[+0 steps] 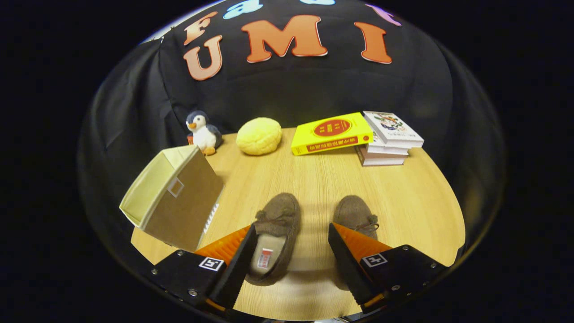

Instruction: Open the storage box then place both shoes into the box .Put the left shoe in first, then the right shoe, with the right side of both shoes facing outward in a uniform manner.

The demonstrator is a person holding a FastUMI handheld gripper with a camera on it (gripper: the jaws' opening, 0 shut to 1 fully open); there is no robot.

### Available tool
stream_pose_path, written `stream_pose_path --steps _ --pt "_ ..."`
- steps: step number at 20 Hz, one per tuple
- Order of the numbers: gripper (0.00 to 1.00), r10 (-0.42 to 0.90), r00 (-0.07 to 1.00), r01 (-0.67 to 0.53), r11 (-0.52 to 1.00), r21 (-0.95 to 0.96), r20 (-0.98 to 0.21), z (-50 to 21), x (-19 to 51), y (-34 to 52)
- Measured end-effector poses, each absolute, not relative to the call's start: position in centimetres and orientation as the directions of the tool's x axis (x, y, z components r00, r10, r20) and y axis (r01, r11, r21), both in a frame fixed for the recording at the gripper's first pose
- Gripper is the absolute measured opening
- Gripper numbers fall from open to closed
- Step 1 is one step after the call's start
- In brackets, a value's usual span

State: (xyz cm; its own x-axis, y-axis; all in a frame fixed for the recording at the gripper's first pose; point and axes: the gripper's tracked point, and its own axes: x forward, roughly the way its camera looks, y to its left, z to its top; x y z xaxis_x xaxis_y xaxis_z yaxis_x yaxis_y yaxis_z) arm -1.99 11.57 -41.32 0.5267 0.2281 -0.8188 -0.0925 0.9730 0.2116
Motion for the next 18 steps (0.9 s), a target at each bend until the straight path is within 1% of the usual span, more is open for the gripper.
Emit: stream_pose_path --steps 2,4,8,12,13,14,15,16,17,18 --pt "0.96 0.226 0.474 -0.11 0.974 0.197 -0.851 -43.9 -2.9 12.5" --pt "0.94 0.234 0.41 -0.128 0.972 0.199 -0.881 -46.2 -3.9 13.1" --pt "0.84 0.214 0.361 -0.114 0.976 0.185 -0.908 -49.7 -3.5 13.4" --pt "0.66 0.245 0.352 -0.035 0.968 0.249 -0.904 -51.0 -1.4 14.5" --pt "0.54 0.258 0.337 -0.011 0.963 0.27 -0.905 -51.2 -1.4 14.8" --pt "0.48 0.262 0.33 0.016 0.959 0.282 -0.907 -51.2 -1.4 15.2" --pt "0.35 0.257 0.324 0.043 0.957 0.285 -0.911 -51.3 -1.1 15.1" --pt "0.31 0.246 0.32 0.069 0.957 0.281 -0.915 -51.1 -1.0 14.9" --pt "0.19 0.235 0.33 0.093 0.955 0.28 -0.914 -50.8 -0.7 14.7" --pt "0.15 0.234 0.348 0.11 0.952 0.287 -0.908 -50.3 -0.3 14.6"
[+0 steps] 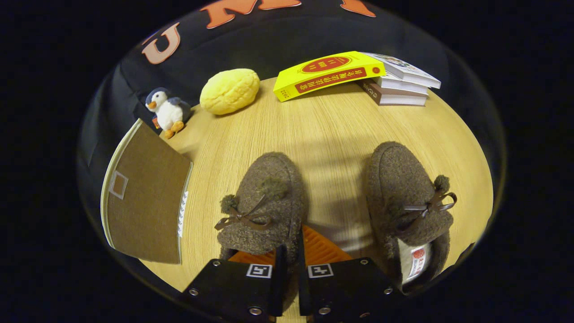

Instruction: Open the storage box then place both shoes into the box .Put the left shoe in first, then the right shoe, with the right side of both shoes facing outward in a uniform manner.

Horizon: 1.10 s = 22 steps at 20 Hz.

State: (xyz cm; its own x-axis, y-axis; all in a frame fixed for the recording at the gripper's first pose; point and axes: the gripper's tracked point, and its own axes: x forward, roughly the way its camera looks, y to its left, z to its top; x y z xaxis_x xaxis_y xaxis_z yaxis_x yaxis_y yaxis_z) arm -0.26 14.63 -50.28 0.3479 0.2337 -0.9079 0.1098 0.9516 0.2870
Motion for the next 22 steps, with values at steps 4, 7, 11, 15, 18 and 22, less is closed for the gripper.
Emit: stream_pose_path --steps 4,7,11,15,18,22 --pt "0.04 0.24 0.396 0.13 0.941 0.313 -0.886 -46.3 1.0 15.7" --pt "0.03 0.26 0.424 0.112 0.935 0.336 -0.867 -41.3 2.3 17.9" --pt "0.03 0.292 0.477 0.055 0.931 0.36 -0.829 -34.1 4.3 22.3" --pt "0.04 0.359 0.467 0.018 0.91 0.415 -0.808 -29.9 5.7 28.6" --pt "0.04 0.404 0.448 -0.026 0.897 0.44 -0.797 -28.9 6.3 34.1" --pt "0.04 0.42 0.385 -0.039 0.897 0.44 -0.822 -30.7 6.0 40.7"
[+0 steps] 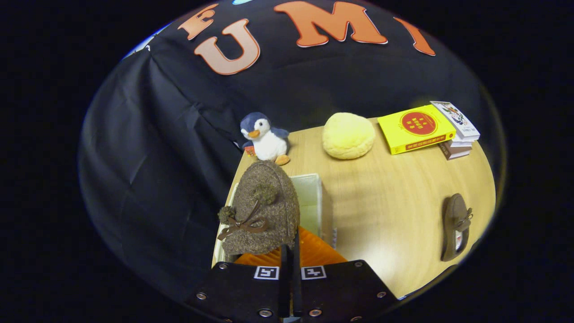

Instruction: Open the storage box then place both shoes into the box .Put the left shoe in first, then the right shoe, with the right side of both shoes facing outward in a uniform manner.

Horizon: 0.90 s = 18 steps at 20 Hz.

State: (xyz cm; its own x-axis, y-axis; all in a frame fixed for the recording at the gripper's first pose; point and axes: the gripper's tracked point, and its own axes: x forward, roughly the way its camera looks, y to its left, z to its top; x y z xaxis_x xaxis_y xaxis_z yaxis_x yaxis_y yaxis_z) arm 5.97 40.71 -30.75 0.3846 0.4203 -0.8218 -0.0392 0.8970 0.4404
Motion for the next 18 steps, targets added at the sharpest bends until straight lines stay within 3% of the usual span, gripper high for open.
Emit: stream_pose_path --steps 12,15,18 --pt "0.05 0.302 0.121 0.024 0.951 0.307 -0.945 -42.6 2.8 48.5" --pt "0.2 0.354 0.038 0.026 0.934 0.355 -0.934 -42.9 1.3 49.4" --pt "0.43 0.467 0.065 0.008 0.883 0.469 -0.882 -39.9 1.7 50.1"
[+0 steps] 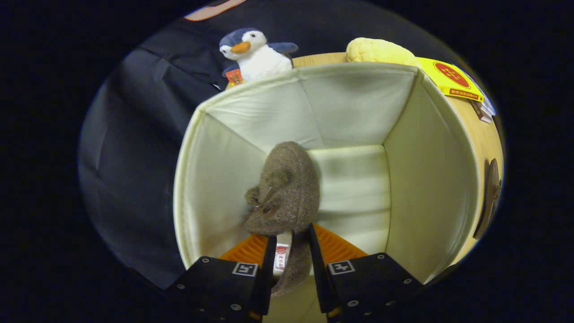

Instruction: Open the storage box then place both shoes into the box .Put the left shoe in first, then the right shoe, with the right side of both shoes facing outward in a uniform manner.

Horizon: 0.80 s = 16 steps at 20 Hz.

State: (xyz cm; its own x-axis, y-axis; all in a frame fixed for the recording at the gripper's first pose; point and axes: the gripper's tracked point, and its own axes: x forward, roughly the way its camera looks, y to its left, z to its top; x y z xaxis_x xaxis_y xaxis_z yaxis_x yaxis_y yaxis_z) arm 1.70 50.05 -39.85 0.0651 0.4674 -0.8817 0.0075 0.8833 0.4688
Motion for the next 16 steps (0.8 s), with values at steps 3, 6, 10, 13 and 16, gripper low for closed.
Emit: stream_pose_path --steps 3,6,10,13,16 --pt "0.62 0.594 0.122 -0.035 0.803 0.595 -0.795 -34.5 2.3 49.8" --pt "0.68 0.657 0.191 -0.093 0.752 0.652 -0.73 -29.8 2.7 47.2" --pt "0.77 0.674 0.294 -0.182 0.736 0.653 -0.678 -25.4 3.6 41.4" --pt "0.85 0.636 0.381 -0.241 0.769 0.592 -0.671 -24.1 4.2 34.7" --pt "0.91 0.561 0.442 -0.244 0.826 0.508 -0.7 -25.7 3.9 27.0"
